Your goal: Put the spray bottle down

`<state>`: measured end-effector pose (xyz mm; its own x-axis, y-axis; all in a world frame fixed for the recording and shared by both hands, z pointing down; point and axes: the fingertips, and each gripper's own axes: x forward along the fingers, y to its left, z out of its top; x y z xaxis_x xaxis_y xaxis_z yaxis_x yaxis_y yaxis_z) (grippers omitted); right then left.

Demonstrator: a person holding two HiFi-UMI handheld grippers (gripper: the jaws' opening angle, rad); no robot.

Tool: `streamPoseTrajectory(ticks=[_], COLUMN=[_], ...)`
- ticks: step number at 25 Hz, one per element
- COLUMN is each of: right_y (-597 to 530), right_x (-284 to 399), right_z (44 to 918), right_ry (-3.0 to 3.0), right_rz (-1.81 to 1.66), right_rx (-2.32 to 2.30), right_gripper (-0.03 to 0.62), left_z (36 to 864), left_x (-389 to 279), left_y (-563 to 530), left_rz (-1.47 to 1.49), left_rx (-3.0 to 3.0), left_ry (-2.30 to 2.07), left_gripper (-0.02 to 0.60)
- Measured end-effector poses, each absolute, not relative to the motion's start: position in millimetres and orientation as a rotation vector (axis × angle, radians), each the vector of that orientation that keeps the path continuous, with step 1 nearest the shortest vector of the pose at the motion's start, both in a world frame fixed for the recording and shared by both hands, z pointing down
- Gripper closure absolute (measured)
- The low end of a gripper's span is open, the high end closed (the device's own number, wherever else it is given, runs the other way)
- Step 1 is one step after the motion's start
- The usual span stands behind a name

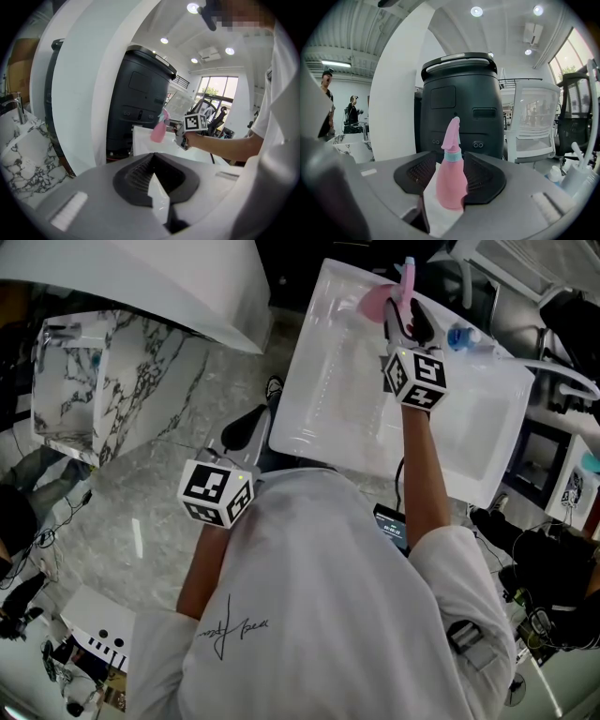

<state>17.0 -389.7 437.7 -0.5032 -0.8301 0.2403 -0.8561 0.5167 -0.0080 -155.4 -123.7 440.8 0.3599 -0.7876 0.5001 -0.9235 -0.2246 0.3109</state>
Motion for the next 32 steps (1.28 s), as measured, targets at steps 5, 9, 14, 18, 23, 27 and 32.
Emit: streamPoseTrajectory(ticks=[5, 9, 14, 18, 23, 27, 32], right_y=[-384.0, -378.5, -370.9, -364.9, -355.6, -349.0, -337.5], right_x=[21.4, 24.3, 30.8, 35.6, 41.5, 46.6, 53.9], right_z=[435.9, 435.3, 432.4, 431.1, 431.1, 429.2, 427.8], right_ry=[-2.545, -2.542, -2.54, -2.533, -2.528, -2.53, -2.53], right_rz=[0.194, 0.204, 0.233, 0.246, 0.269, 0.282, 0.288], right_rx=[1.441, 1.443, 1.461, 1.462, 1.449, 1.444, 1.424], right_gripper=[0.428, 0.428, 0.428, 0.428, 0.43, 0.43, 0.446], left_z=[439.1, 438.6, 436.2, 435.2, 433.2, 429.1, 428.7], left_x=[-152.5, -151.0, -148.2, -146.8, -140.6, -133.2, -123.6], left_y=[-121.8, -120.0, -119.3, -117.9, -118.9, -121.9, -120.2], left_rz=[0.31, 0.306, 0.297, 0.292, 0.287, 0.282, 0.277], left_rx=[2.073, 2.08, 2.094, 2.099, 2.113, 2.132, 2.139], left_ry=[-1.475, -1.471, -1.463, -1.46, -1.449, -1.446, -1.432], left_gripper=[0.529, 0.529, 0.529, 0.529, 0.529, 0.529, 0.529])
